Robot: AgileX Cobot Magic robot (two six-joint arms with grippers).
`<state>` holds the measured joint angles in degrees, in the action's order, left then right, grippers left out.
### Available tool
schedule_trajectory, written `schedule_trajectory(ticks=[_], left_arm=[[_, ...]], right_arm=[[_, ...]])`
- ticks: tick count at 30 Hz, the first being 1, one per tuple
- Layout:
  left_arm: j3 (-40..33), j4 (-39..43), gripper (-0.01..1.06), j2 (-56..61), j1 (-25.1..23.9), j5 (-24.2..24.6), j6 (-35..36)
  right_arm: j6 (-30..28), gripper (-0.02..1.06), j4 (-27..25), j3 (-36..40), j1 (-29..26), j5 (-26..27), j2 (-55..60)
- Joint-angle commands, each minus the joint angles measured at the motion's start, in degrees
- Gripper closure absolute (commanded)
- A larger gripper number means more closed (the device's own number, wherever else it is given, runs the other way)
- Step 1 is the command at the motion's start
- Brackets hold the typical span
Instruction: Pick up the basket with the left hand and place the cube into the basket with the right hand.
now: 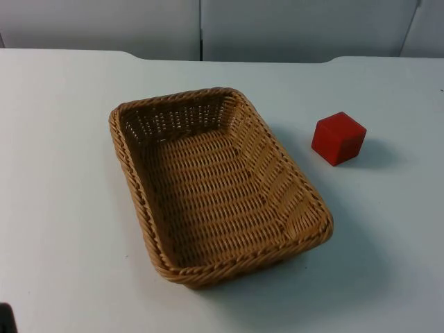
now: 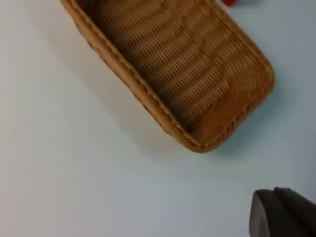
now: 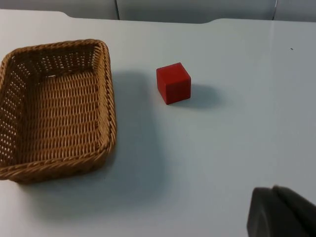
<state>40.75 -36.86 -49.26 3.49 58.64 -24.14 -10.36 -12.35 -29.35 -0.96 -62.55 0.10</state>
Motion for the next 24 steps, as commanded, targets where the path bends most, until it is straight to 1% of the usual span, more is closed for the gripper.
schedule_trajectory(ticks=[1, 2, 3, 4, 5, 6, 7, 9, 10, 11, 12, 13, 14, 16, 18, 19, 24], left_arm=[[0.2, -11.5, 1.05, -13.5, 0.1, -0.1, -8.9], [0.2, -11.5, 1.05, -13.5, 0.1, -0.1, -8.9], [0.2, -14.8, 1.03, -17.6, 0.1, -0.1, -11.7], [0.2, -17.1, 0.98, -21.2, 0.1, -0.1, -13.8], [0.2, -19.5, 0.91, -23.9, 0.1, -0.7, -15.6], [0.2, -19.5, 0.91, -23.9, 0.1, -0.7, -15.6], [0.2, -21.9, 0.79, -28.0, 0.1, -2.4, -17.6], [0.2, -23.4, 0.54, -31.7, 0.1, -6.2, -18.0], [0.2, -23.7, 0.45, -33.3, 0.1, -8.5, -18.0], [0.2, -23.7, 0.45, -33.3, 0.1, -8.5, -18.0], [0.2, -24.2, 0.35, -34.6, 0.1, -10.4, -17.3], [0.2, -24.7, 0.29, -35.7, 0.1, -12.1, -17.1], [0.2, -26.0, 0.29, -37.0, 0.1, -14.5, -16.6], [0.2, -26.6, 0.29, -37.4, 0.1, -15.3, -16.3], [0.3, -30.3, 0.29, -39.2, 0.1, -18.3, -16.3], [0.8, -30.4, 0.29, -40.2, 0.1, -18.9, -16.3], [4.0, -29.8, 0.29, -44.2, 0.1, -18.5, -16.3]], right_arm=[[-0.1, 1.05, 0.0, 0.2, 0.1, 0.2, -0.1], [-0.1, 1.05, 0.0, 0.2, 0.1, 0.2, -0.1], [-0.1, 1.05, 0.0, 0.2, 0.1, 0.2, -0.1], [-0.1, 1.05, 0.0, 0.2, 0.1, 0.2, -0.1], [-0.1, 1.05, 0.0, 0.2, 0.1, 0.2, -0.1], [-0.1, 1.05, 0.0, 0.2, 0.1, 0.2, -0.1], [-0.1, 1.05, 0.0, 0.2, 0.1, 0.2, -0.1], [-0.1, 1.05, 0.0, 0.2, 0.1, 0.2, -0.1], [-0.1, 1.05, 0.0, 0.2, 0.1, 0.2, -0.1], [-0.1, 1.05, 0.0, 0.2, 0.1, 0.2, -0.1], [-0.1, 1.05, 0.0, 0.2, 0.1, 0.2, -0.1], [-0.1, 1.05, 0.0, 0.2, 0.1, 0.2, -0.1], [-0.1, 1.05, 0.0, 0.2, 0.1, 0.2, -0.1], [-0.1, 1.05, 0.0, 0.2, 0.1, 0.2, -0.1], [-0.1, 1.05, 0.0, 0.2, 0.1, 0.2, -0.1], [-0.1, 1.05, 0.0, 0.2, 0.1, 0.2, -0.1], [-0.1, 1.05, 0.0, 0.2, 0.1, 0.2, -0.1]])
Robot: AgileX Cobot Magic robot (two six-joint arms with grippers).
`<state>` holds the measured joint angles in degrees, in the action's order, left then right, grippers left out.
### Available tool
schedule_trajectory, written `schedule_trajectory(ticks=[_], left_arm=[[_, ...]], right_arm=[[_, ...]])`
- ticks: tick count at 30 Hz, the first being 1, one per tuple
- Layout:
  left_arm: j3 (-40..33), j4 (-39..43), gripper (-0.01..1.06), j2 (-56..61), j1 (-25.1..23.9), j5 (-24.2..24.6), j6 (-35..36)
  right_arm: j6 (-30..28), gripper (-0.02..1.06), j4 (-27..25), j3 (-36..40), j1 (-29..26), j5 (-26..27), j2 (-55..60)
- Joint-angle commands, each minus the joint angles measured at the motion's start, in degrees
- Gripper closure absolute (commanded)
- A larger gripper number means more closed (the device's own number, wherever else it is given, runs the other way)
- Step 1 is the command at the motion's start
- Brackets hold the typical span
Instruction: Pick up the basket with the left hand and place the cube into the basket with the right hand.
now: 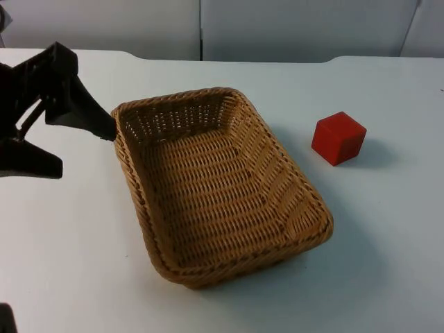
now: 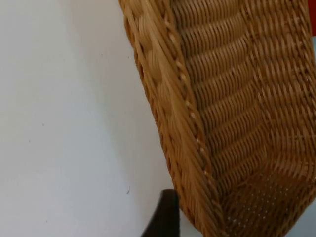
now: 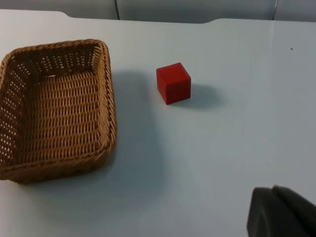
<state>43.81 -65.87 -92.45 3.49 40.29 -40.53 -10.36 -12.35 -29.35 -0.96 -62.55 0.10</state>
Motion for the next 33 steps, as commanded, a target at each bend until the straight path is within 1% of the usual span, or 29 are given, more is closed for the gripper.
schedule_trajectory(ticks=[1, 14, 16, 19, 21, 22, 24, 26, 29, 32, 33], left_arm=[[1.8, -0.7, 0.29, -2.1, 0.3, 0.0, 0.1], [6.3, -0.2, 0.29, -12.1, 0.3, 0.0, -1.1], [6.3, -0.6, 0.29, -13.2, 0.9, -0.5, -1.7], [6.3, -2.6, 0.29, -15.3, 3.0, -2.2, -4.3], [6.3, -5.7, 0.29, -16.6, 4.8, -3.0, -7.2], [6.3, -5.7, 0.29, -16.6, 4.8, -3.0, -7.2], [6.9, -8.3, 0.29, -17.6, 6.1, -3.3, -9.7], [8.3, -8.4, 0.29, -18.6, 7.2, -3.3, -9.9], [10.0, -8.6, 0.29, -19.4, 7.6, -3.3, -9.9], [11.3, -8.6, 0.29, -20.1, 7.6, -3.3, -8.6], [12.0, -8.3, 0.31, -20.6, 7.6, -3.8, -7.7]], right_arm=[[-0.1, 1.05, 0.0, 0.2, 0.1, 0.2, -0.1], [-0.1, 1.05, 0.0, 0.2, 0.1, 0.2, -0.1], [-0.1, 1.05, 0.0, 0.2, 0.1, 0.2, -0.1], [-0.1, 1.05, 0.0, 0.2, 0.1, 0.2, -0.1], [-0.1, 1.05, 0.0, 0.2, 0.1, 0.2, -0.1], [-0.1, 1.05, 0.0, 0.2, 0.1, 0.2, -0.1], [-0.1, 1.05, 0.0, 0.2, 0.1, 0.2, -0.1], [-0.1, 1.05, 0.0, 0.2, 0.1, 0.2, -0.1], [-0.1, 1.05, 0.0, 0.2, 0.1, 0.2, -0.1], [-0.1, 1.05, 0.0, 0.2, 0.1, 0.2, -0.1], [-0.1, 1.05, 0.0, 0.2, 0.1, 0.2, -0.1]])
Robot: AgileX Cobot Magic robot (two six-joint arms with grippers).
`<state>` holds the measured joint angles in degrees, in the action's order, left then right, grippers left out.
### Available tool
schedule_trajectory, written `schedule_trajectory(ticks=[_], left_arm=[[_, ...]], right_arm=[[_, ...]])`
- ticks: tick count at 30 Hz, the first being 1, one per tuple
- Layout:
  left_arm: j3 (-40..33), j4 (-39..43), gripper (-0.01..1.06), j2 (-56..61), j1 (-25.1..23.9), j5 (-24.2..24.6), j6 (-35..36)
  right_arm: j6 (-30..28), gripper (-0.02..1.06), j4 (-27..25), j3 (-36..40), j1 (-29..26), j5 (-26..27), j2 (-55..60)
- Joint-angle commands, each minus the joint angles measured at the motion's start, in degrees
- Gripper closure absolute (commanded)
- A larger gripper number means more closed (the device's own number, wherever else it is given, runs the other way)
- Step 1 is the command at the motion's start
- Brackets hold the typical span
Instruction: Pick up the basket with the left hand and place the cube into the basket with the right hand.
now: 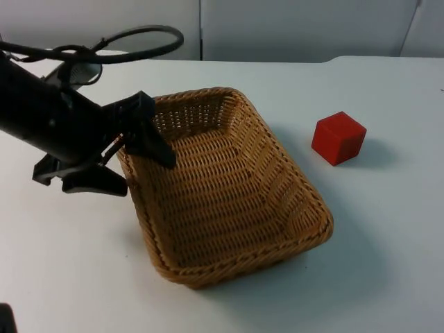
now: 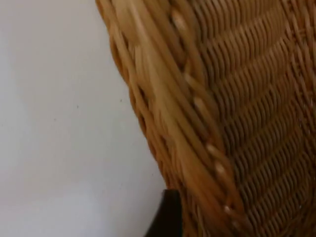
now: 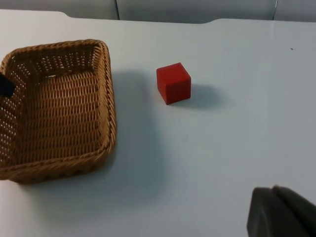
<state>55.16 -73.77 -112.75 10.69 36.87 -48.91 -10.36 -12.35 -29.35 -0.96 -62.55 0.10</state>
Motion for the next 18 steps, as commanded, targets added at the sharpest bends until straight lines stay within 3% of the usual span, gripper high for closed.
schedule_trajectory(ticks=[1, 3, 4, 5, 8, 9, 11, 18], left_arm=[[0.7, 0.1, 0.35, -0.7, 0.4, -1.0, 1.6], [0.7, 0.1, 0.48, -1.6, 0.4, -2.7, 1.6], [0.7, 0.1, 0.48, -1.6, 0.4, -2.7, 1.6], [0.7, 0.3, 0.55, -2.0, 0.4, -3.4, 1.6], [0.7, 0.3, 0.83, -2.6, 0.4, -5.8, 1.5], [0.7, 0.3, 0.83, -2.6, 0.4, -5.8, 1.5], [1.9, 1.0, 1.05, -2.6, 0.3, -5.9, 0.9], [6.9, 4.1, 1.05, -2.6, 0.3, -1.8, 5.6]], right_arm=[[-0.1, 1.05, 0.0, 0.2, 0.1, 0.2, -0.1], [-0.1, 1.05, 0.0, 0.2, 0.1, 0.2, -0.1], [-0.1, 1.05, 0.0, 0.2, 0.1, 0.2, -0.1], [-0.1, 1.05, 0.0, 0.2, 0.1, 0.2, -0.1], [-0.1, 1.05, 0.0, 0.2, 0.1, 0.2, -0.1], [-0.1, 1.05, 0.0, 0.2, 0.1, 0.2, -0.1], [-0.1, 1.05, 0.0, 0.2, 0.1, 0.2, -0.1], [-0.1, 1.05, 0.0, 0.2, 0.1, 0.2, -0.1]])
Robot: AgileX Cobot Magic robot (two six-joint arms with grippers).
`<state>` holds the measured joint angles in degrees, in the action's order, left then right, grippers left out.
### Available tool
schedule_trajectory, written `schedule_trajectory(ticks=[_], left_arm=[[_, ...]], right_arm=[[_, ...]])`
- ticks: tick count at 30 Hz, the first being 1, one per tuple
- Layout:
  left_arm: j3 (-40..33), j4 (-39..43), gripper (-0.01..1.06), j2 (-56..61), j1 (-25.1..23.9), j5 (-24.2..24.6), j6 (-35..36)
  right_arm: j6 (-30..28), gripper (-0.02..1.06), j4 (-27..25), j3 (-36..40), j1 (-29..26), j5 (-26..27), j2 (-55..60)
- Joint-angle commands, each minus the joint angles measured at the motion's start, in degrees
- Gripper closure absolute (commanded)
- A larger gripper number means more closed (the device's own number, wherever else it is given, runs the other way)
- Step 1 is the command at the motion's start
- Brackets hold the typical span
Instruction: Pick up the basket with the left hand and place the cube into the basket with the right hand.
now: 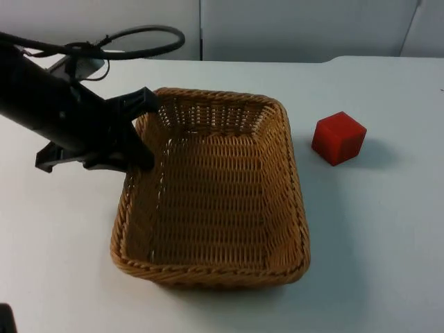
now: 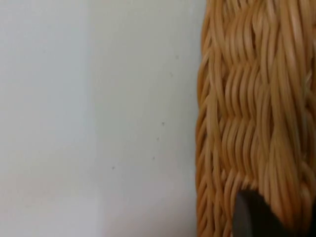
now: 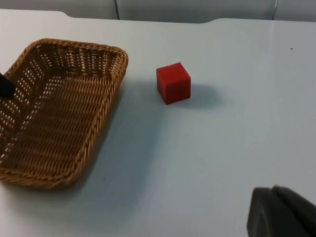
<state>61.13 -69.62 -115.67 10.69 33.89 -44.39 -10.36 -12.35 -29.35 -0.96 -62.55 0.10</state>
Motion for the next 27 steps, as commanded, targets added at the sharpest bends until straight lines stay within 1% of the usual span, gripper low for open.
schedule_trajectory(ticks=[1, 4, 8, 10, 14, 15, 18, 19, 21, 24, 27], left_arm=[[1.8, 1.6, 1.05, 0.4, 0.3, 1.6, 2.9], [5.0, 7.4, 1.05, 0.4, 0.3, 3.2, 8.9], [7.1, 10.3, 1.05, 0.4, 0.1, 4.7, 11.5], [7.7, 10.3, 1.05, 0.4, -0.2, 5.4, 11.9], [10.3, 10.0, 1.05, 0.4, -2.6, 10.5, 13.4], [10.3, 10.0, 1.05, 0.4, -2.6, 10.5, 13.4], [11.5, 8.6, 1.05, 0.4, -5.8, 15.5, 13.6], [11.5, 8.6, 1.05, 0.4, -5.8, 15.5, 13.6], [11.4, 6.9, 1.05, 0.4, -7.2, 17.9, 13.5], [11.4, 5.3, 1.05, 0.4, -8.3, 19.4, 13.3], [11.4, 4.3, 1.05, 0.4, -8.3, 19.5, 13.3]], right_arm=[[-0.1, 1.05, 0.0, 0.2, 0.1, 0.2, -0.1], [-0.1, 1.05, 0.0, 0.2, 0.1, 0.2, -0.1], [-0.1, 1.05, 0.0, 0.2, 0.1, 0.2, -0.1], [-0.1, 1.05, 0.0, 0.2, 0.1, 0.2, -0.1], [-0.1, 1.05, 0.0, 0.2, 0.1, 0.2, -0.1], [-0.1, 1.05, 0.0, 0.2, 0.1, 0.2, -0.1], [-0.1, 1.05, 0.0, 0.2, 0.1, 0.2, -0.1], [-0.1, 1.05, 0.0, 0.2, 0.1, 0.2, -0.1], [-0.1, 1.05, 0.0, 0.2, 0.1, 0.2, -0.1], [-0.1, 1.05, 0.0, 0.2, 0.1, 0.2, -0.1], [-0.1, 1.05, 0.0, 0.2, 0.1, 0.2, -0.1]])
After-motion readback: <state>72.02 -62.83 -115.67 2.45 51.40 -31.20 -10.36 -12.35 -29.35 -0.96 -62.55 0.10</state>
